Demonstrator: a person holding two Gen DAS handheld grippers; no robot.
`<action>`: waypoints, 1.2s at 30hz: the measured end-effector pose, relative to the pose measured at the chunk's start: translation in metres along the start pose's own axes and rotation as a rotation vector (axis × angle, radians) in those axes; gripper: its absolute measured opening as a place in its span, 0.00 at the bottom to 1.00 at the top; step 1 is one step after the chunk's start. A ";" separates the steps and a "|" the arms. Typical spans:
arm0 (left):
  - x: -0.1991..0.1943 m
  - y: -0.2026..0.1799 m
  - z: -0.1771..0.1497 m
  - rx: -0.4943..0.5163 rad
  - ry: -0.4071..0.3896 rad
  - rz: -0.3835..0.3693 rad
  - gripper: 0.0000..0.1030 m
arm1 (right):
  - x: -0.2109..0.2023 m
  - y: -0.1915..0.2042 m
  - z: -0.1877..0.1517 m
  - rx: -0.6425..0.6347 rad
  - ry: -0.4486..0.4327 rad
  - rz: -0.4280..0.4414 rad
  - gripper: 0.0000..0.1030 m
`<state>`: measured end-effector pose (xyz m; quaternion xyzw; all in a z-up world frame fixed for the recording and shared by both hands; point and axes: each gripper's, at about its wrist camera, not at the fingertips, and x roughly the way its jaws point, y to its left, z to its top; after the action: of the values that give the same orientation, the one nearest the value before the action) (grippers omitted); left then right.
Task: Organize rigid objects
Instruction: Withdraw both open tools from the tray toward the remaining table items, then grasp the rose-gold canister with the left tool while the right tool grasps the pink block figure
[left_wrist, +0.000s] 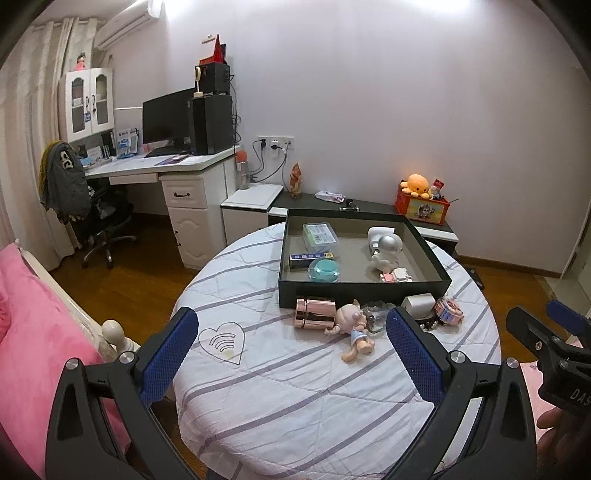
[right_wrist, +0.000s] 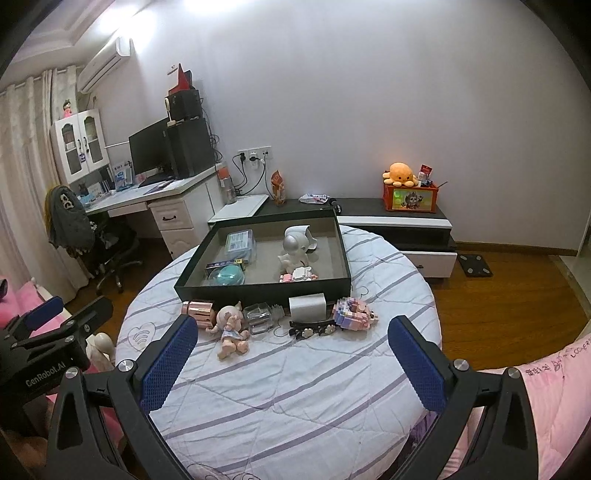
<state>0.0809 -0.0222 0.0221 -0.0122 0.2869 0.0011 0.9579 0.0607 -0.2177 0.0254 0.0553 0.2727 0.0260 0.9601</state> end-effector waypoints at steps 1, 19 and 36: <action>0.000 0.000 0.000 0.000 0.001 0.002 1.00 | 0.000 0.001 -0.001 0.000 0.000 0.000 1.00; 0.011 0.002 -0.010 -0.004 0.032 -0.002 1.00 | 0.009 0.002 -0.003 -0.006 0.031 0.004 1.00; 0.103 -0.004 -0.023 0.002 0.163 0.007 1.00 | 0.083 -0.046 -0.015 0.061 0.181 -0.067 1.00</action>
<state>0.1542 -0.0277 -0.0539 -0.0102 0.3638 0.0033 0.9314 0.1247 -0.2557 -0.0361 0.0728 0.3607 -0.0096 0.9298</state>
